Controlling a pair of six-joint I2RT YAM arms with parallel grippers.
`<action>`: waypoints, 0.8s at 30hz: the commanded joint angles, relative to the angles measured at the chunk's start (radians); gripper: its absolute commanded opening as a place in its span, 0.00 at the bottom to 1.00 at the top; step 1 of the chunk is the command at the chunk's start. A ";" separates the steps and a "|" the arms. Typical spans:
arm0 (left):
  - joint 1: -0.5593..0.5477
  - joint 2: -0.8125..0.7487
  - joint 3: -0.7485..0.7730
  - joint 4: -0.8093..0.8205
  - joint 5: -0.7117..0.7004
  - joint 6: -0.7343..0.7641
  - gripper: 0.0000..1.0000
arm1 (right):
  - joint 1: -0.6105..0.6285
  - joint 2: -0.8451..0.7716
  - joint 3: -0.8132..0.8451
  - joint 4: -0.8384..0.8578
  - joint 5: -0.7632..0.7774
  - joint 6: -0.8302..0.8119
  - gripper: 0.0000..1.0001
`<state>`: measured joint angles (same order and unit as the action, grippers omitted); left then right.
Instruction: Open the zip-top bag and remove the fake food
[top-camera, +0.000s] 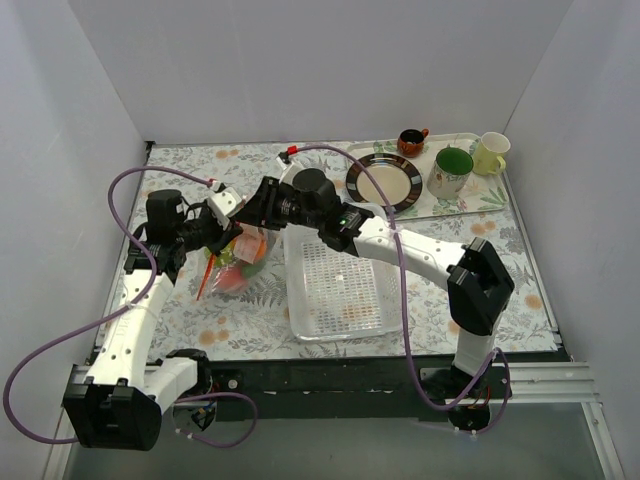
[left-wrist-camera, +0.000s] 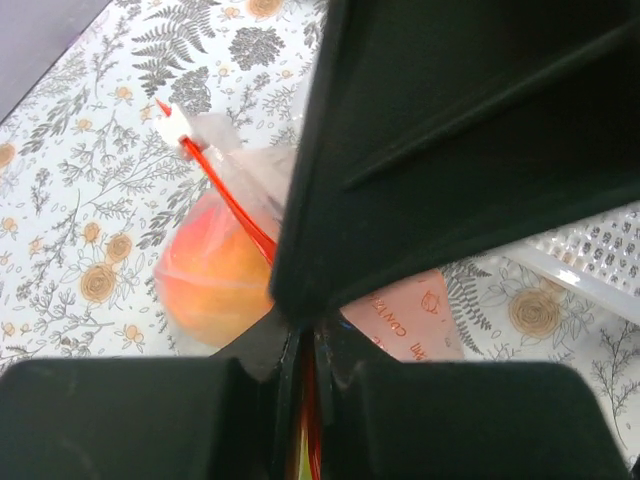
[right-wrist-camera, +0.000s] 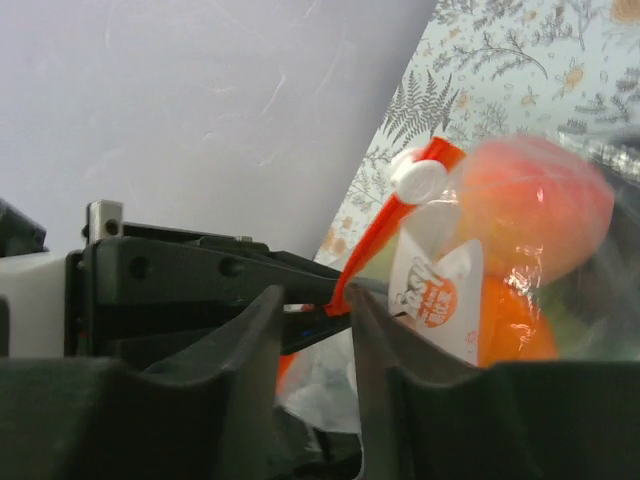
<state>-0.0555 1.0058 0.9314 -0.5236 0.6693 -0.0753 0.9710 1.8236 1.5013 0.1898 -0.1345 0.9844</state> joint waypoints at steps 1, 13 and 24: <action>-0.004 -0.019 0.059 -0.094 0.029 0.069 0.00 | -0.011 -0.098 0.020 0.138 -0.147 -0.125 0.52; -0.004 0.001 0.233 -0.550 0.211 0.373 0.34 | -0.077 -0.489 -0.459 0.212 -0.182 -0.835 0.87; -0.004 0.017 0.308 -0.634 0.297 0.460 0.48 | -0.092 -0.544 -0.589 0.312 -0.277 -0.918 0.88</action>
<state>-0.0555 1.0073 1.2007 -1.1042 0.9207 0.3382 0.8894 1.2819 0.9360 0.4068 -0.3885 0.1223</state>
